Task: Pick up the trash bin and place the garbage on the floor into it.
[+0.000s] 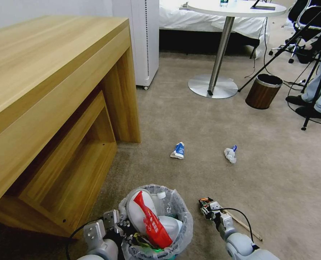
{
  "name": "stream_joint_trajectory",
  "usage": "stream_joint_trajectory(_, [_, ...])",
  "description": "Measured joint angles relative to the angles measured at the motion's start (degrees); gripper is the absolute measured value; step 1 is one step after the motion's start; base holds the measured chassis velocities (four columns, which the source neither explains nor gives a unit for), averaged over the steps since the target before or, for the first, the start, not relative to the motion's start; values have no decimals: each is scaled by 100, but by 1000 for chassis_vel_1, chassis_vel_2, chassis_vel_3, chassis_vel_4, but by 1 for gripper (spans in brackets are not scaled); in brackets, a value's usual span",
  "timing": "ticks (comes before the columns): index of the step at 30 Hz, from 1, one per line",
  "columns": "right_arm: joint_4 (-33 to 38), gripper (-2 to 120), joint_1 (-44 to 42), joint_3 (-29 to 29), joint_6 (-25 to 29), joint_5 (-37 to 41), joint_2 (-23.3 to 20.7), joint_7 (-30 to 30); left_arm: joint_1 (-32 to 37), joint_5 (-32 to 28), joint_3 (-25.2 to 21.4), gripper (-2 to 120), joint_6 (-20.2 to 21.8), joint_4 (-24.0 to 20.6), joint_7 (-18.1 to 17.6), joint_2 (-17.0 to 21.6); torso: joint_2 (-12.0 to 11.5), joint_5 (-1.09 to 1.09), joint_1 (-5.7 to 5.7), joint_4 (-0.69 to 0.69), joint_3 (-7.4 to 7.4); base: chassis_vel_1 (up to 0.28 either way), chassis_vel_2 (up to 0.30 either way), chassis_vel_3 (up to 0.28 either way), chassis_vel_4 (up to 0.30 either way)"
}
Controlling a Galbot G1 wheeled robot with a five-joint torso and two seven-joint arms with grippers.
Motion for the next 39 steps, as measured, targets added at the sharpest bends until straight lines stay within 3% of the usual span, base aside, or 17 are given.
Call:
stream_joint_trajectory(14, [77,46,42,13,140,104,-6,-112,61,127,-2,0,0,8,14,-12,0,3,0,0,0,0,0,0,0])
stream_joint_trajectory(22, [628,17,-4,184,64,306,-305,-94,44,129,39,0,0,2,30,-16,0,0,0,1,1,0,0,0,0])
stream_joint_trajectory(27, [559,0,-62,254,161,255,-338,-124,52,186,104,0,11,31,35,-42,0,0,0,0,1,0,0,0,0])
stream_joint_trajectory(34, [686,4,-178,300,202,227,-302,-113,68,196,102,0,21,31,38,-5,0,1,0,0,1,0,0,0,0])
stream_joint_trajectory(39, [788,23,-200,303,49,250,-335,-124,100,243,135,0,39,60,47,-34,0,1,0,0,0,0,0,0,0])
